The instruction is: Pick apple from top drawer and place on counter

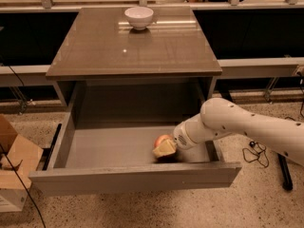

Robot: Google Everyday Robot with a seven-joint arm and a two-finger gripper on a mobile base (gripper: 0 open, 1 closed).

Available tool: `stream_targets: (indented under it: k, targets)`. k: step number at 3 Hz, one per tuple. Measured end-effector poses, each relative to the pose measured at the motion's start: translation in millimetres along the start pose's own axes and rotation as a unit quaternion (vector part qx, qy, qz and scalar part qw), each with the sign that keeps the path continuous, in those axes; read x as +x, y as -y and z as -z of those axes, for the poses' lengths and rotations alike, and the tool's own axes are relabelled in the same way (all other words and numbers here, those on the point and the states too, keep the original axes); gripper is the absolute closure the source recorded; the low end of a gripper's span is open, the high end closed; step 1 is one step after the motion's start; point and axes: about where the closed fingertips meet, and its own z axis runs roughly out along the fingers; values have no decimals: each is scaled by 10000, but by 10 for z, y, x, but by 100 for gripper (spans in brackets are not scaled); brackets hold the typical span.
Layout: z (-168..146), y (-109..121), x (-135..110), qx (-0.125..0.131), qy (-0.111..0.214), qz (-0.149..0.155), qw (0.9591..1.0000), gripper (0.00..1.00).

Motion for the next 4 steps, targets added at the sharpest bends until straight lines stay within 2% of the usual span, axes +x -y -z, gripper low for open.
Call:
stream_targets:
  k: [1,2,3,4]
  targets:
    - [153,-7,-205,84,210,100,9997,72]
    - [442,64,-478,253,496,300,9980,96]
    - [1317,266,-1067,591,890,966,9896,100]
    - [1866,411,-1556,781,1029,1483,9805,100]
